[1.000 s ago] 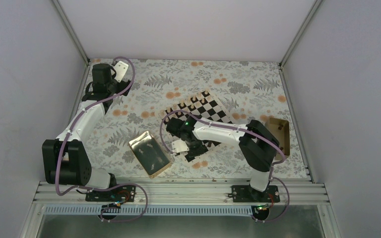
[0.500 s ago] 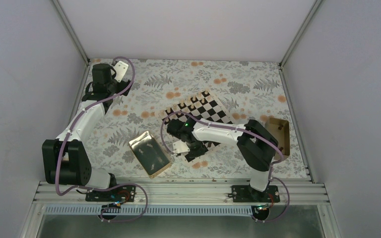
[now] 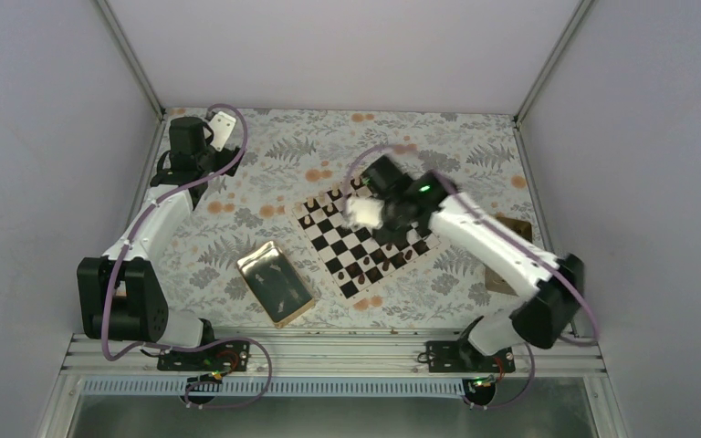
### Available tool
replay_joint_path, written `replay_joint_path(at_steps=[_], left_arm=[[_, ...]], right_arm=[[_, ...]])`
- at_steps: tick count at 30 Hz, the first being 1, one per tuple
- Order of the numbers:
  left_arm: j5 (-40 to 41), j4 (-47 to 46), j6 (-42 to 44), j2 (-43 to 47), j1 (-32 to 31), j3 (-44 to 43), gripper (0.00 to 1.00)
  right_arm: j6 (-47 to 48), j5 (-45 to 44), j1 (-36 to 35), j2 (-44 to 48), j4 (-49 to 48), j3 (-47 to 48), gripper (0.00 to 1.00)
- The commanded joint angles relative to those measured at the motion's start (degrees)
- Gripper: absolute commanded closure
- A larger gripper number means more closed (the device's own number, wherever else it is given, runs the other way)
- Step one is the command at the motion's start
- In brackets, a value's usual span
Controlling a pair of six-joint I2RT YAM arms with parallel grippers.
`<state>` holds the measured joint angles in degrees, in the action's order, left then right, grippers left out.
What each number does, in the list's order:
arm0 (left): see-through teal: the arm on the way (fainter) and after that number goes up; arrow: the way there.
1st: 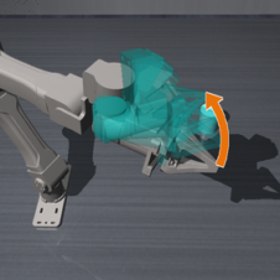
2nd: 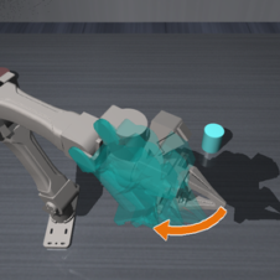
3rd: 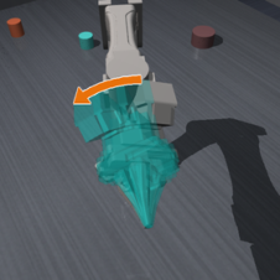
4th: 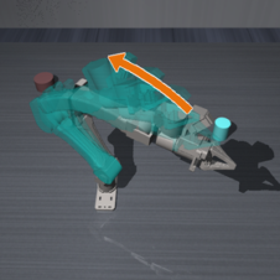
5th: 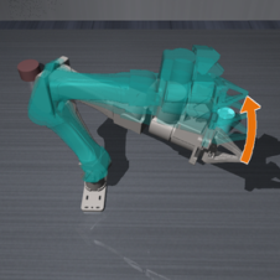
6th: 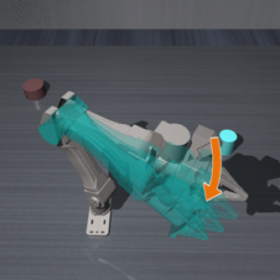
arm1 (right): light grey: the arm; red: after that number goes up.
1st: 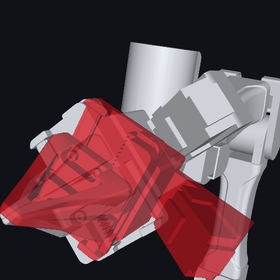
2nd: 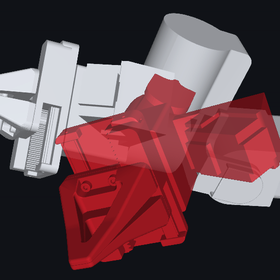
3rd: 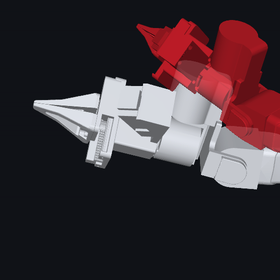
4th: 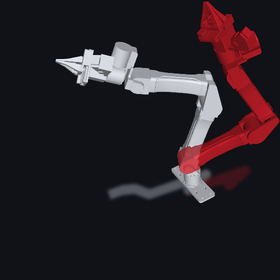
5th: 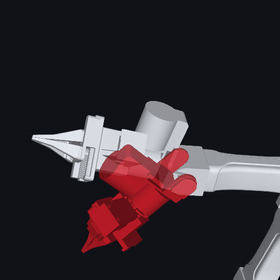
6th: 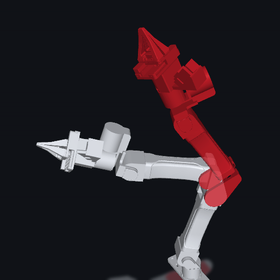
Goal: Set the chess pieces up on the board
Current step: Place the chess piece on the chessboard, then pick up the chess piece from the storage box.
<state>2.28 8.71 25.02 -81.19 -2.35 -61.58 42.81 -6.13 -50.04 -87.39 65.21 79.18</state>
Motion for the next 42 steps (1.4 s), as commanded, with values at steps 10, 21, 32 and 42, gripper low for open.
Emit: replay_joint_path(at_steps=[10,21,32,42], left_arm=[[0.6,-0.9,1.0,-4.1,-0.7,-6.8,0.0],[-0.8,0.4,1.4,-6.8,-1.5,-7.9,0.0],[-3.0,-0.2,2.9,-8.1,-1.4,-8.6,0.0],[-5.1,5.0,-0.2,-5.8,-1.5,-12.0,0.0]], right_arm=[[12.5,7.9,49.0,7.6,1.1,0.1,0.48],[-4.0,3.5,68.0,-6.4,2.4,8.3,0.6],[-11.9,1.9,70.7,-4.5,-2.5,-3.4,0.65],[-9.5,-5.7,70.7,-1.2,-16.5,-16.7,0.65]])
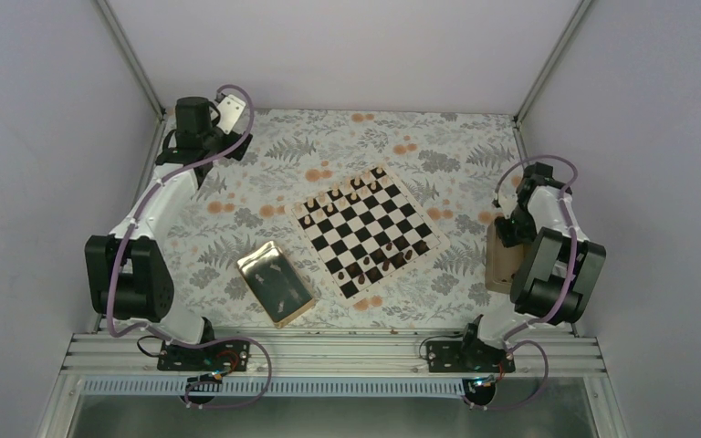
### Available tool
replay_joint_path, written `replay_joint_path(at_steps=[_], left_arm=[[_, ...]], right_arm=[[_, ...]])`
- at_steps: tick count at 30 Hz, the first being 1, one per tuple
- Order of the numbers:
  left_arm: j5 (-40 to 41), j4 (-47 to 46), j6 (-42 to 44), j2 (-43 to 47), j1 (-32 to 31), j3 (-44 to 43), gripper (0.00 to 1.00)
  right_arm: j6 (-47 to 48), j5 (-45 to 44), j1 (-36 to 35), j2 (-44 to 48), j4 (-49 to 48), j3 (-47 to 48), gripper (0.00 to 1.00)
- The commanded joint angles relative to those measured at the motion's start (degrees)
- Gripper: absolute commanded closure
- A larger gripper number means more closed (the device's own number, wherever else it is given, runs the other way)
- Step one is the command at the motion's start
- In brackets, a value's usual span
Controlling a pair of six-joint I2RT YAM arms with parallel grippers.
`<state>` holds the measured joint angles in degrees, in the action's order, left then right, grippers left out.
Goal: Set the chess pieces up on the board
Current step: Pick up the chess piece from the storage box.
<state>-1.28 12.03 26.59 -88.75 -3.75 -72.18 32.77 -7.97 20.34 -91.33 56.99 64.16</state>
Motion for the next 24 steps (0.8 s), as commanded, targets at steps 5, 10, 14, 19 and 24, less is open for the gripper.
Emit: replay_joint_path(at_steps=[5,10,14,19,24], left_arm=[[-0.2,2.1,-3.3,3.4,-0.2,-0.2,0.0],[0.6,2.2,-3.8,5.4,-0.2,1.5,0.0],[1.2,2.4,-3.1,5.4,-0.2,2.2,0.0],[1.5,2.5,-2.6,5.0,-0.2,2.2,0.0],[1.2,2.8,-2.4,4.2,-0.3,1.7,0.0]], right_arm=[[3.1,-7.6,0.4,0.9,-14.3,-3.4,0.65],[7.9,-9.9,0.4,-1.0,-20.3,-4.9,0.65],[9.5,-8.0,0.5,-2.7,-22.1,-3.9,0.65],[10.1,-6.5,0.5,-3.6,-22.9,-3.6,0.65],[10.0,-5.7,0.5,-6.4,-23.2,-3.8,0.65]])
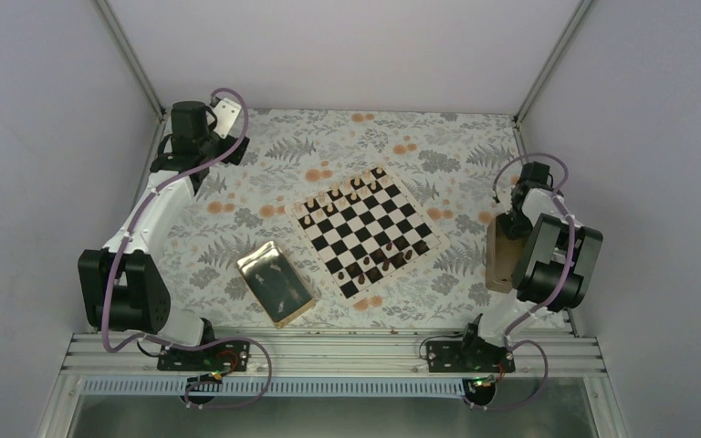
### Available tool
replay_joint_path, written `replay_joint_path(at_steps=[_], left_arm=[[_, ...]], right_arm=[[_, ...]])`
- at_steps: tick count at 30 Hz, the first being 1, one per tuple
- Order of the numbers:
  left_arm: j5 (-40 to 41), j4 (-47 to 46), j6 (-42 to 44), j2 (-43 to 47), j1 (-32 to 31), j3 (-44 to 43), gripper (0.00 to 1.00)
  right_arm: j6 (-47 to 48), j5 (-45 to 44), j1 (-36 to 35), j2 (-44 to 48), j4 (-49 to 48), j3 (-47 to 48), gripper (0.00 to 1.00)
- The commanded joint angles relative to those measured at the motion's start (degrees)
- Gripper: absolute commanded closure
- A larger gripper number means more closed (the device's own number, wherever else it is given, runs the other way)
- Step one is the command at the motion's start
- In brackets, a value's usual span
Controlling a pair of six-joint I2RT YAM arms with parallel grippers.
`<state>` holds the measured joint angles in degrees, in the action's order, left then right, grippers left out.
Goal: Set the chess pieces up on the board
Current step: Pick up the chess piece from the storage box.
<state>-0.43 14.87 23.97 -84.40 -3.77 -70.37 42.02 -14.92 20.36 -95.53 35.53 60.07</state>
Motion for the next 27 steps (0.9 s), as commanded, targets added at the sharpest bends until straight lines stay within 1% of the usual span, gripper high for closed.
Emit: replay_joint_path(at_steps=[1,13,27], left_arm=[[0.3,0.1,0.3,-0.3,-0.3,-0.3,0.0],[0.0,0.4,0.3,-1.2,-1.0,-1.3,0.0],[0.5,0.5,0.5,-1.2,-1.4,-1.3,0.0]], right_arm=[[0.8,1.2,0.5,-2.5,-2.1,0.1,0.65],[1.6,1.0,0.4,-3.6,-5.4,-3.2,0.66],[1.8,3.6,0.4,-1.8,-7.2,-4.9,0.79]])
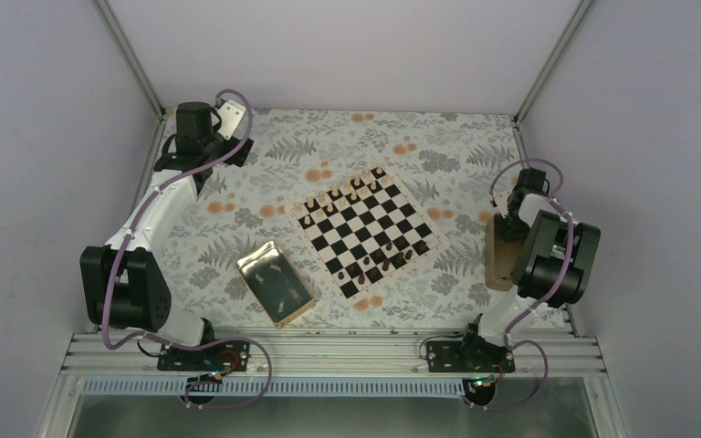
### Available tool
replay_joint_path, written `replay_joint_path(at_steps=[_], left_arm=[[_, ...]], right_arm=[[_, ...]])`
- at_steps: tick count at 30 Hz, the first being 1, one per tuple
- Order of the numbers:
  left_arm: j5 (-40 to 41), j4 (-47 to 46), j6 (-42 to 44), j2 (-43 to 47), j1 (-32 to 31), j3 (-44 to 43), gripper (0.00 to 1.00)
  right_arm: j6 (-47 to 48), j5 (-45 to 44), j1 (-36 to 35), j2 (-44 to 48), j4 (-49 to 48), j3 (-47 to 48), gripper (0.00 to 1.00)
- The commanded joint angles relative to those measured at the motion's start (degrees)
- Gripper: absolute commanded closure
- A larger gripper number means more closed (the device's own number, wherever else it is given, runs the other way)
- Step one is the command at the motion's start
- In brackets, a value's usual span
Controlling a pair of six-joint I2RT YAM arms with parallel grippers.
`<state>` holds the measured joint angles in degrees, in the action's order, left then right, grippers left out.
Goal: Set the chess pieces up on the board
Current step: Pick up the chess piece from the storage box.
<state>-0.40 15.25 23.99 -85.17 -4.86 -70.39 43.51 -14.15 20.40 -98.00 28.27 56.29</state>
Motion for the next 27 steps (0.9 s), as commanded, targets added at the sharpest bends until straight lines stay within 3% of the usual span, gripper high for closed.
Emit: replay_joint_path(at_steps=[1,10,27], left_arm=[[0.6,0.2,0.4,-0.4,-0.3,-1.3,0.0],[0.8,0.5,0.7,-0.1,-0.5,-1.4,0.0],[0.7,1.4,1.3,-0.1,-0.9,-3.0,0.0]], right_arm=[[0.4,3.2,0.4,0.6,0.4,-1.0,0.79],[1.2,4.9,0.4,2.2,2.6,-2.0,0.87],[5.0,5.4,0.4,14.5,15.5,0.7,0.89]])
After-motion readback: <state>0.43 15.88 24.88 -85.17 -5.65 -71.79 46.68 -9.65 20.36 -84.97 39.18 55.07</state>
